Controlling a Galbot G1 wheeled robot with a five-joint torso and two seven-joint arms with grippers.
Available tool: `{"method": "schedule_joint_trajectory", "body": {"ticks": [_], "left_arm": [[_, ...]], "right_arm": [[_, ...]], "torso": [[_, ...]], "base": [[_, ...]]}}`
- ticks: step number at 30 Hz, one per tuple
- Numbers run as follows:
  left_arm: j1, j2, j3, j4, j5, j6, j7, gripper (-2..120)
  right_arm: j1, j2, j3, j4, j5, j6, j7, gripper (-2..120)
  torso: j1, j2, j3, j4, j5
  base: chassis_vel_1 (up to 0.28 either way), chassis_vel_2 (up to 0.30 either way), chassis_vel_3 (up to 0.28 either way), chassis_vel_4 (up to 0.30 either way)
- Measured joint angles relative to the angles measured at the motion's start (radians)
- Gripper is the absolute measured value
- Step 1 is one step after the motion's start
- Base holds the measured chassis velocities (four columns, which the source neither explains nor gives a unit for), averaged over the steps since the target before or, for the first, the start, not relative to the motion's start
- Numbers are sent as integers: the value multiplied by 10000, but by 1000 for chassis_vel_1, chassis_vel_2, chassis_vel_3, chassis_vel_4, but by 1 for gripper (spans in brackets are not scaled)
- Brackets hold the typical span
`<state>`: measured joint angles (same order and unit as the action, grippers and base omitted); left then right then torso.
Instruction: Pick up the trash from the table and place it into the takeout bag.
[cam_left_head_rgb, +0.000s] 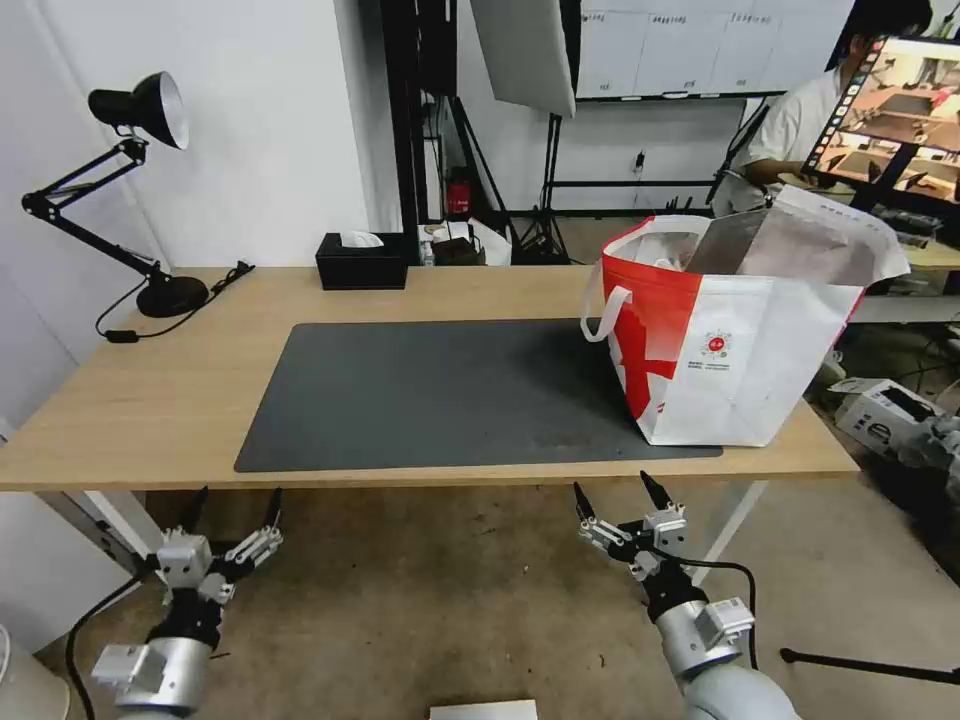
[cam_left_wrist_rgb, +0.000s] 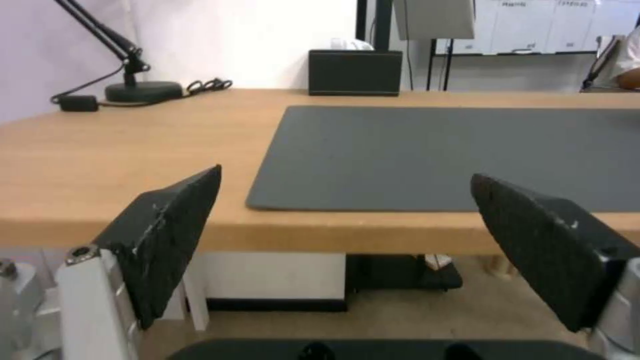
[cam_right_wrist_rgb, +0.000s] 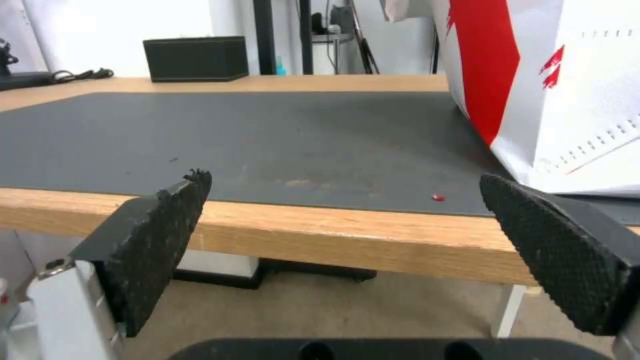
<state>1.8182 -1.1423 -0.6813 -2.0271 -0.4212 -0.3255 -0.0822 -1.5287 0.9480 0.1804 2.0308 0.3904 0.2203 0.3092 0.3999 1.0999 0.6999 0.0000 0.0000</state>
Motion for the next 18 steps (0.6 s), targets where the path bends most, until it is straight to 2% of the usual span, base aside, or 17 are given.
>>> {"method": "schedule_joint_trajectory", "body": {"ticks": [18], "left_arm": [[404, -114, -111, -212, 253, -14, 3, 100]], "right_arm": [[0, 0, 0, 0, 0, 0, 0, 100]], "torso": [[1, 1, 0, 0, 0]], "base": [[0, 0, 0, 0]]}}
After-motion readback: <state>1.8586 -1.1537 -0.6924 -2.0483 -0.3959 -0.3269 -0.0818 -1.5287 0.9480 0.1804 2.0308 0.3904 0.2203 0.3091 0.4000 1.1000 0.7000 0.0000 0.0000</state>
